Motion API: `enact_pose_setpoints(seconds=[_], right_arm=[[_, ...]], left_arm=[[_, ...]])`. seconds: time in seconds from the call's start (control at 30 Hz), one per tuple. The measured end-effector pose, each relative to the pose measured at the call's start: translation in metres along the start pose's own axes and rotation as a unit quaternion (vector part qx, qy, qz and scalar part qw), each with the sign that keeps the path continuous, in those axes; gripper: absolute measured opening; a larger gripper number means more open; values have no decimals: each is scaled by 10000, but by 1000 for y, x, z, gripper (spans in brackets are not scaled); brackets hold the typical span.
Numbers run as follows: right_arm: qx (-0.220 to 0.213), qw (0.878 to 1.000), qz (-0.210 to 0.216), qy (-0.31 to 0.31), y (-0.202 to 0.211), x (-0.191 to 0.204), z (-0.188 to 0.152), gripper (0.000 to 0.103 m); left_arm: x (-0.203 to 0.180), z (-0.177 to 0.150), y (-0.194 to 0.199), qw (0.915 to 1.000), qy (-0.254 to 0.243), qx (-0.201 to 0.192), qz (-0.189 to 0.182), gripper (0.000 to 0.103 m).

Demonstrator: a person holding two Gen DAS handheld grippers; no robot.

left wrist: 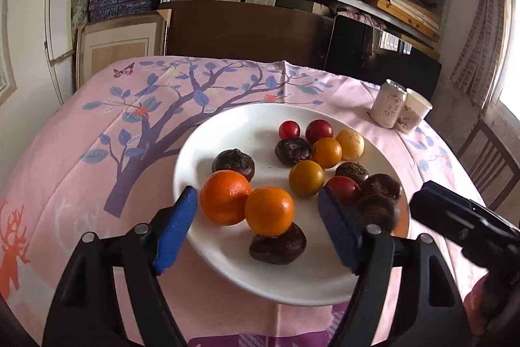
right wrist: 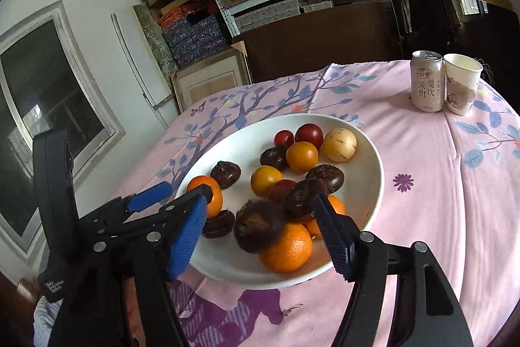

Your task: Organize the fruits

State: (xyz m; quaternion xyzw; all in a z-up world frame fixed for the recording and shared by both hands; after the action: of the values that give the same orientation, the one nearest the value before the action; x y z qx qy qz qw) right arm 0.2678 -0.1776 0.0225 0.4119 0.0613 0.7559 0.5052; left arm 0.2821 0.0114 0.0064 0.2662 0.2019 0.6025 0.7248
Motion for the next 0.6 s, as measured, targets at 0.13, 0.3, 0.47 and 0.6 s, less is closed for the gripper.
enact_pose_setpoints(seconds=[0.13,0.3,0.47,0.6], right_arm=[[-309,9989,337,-128,34,2,2,71],[-540,9984,101,-106,59,-15,-24,80],[-130,9974,-705,112,61,-30,-64,81],[-365,9913,-1158,504,70,-25,-77,91]], left_arm=[[12,1,27,9991,232,-351,64,88],[6,-29,55,9981,-69,-375,490,95],[-18,-69,69,9956,-537,-73,769,95],[-39,-84,88,9921,-817,-172,940,98]])
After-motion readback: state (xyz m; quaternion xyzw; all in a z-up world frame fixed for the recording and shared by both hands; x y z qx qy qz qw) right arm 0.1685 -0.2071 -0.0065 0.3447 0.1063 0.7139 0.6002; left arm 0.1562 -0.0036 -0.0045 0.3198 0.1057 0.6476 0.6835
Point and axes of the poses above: each gripper's, at about its wrist camera, not at the fingertips, and y roughly against the way its jaws point, x to its left, z to its top, the point moved 4 cm from there along -y, roughly the way its jaws point, and after that the axes turned 14 degrees about -y, right-handed, at the moved point
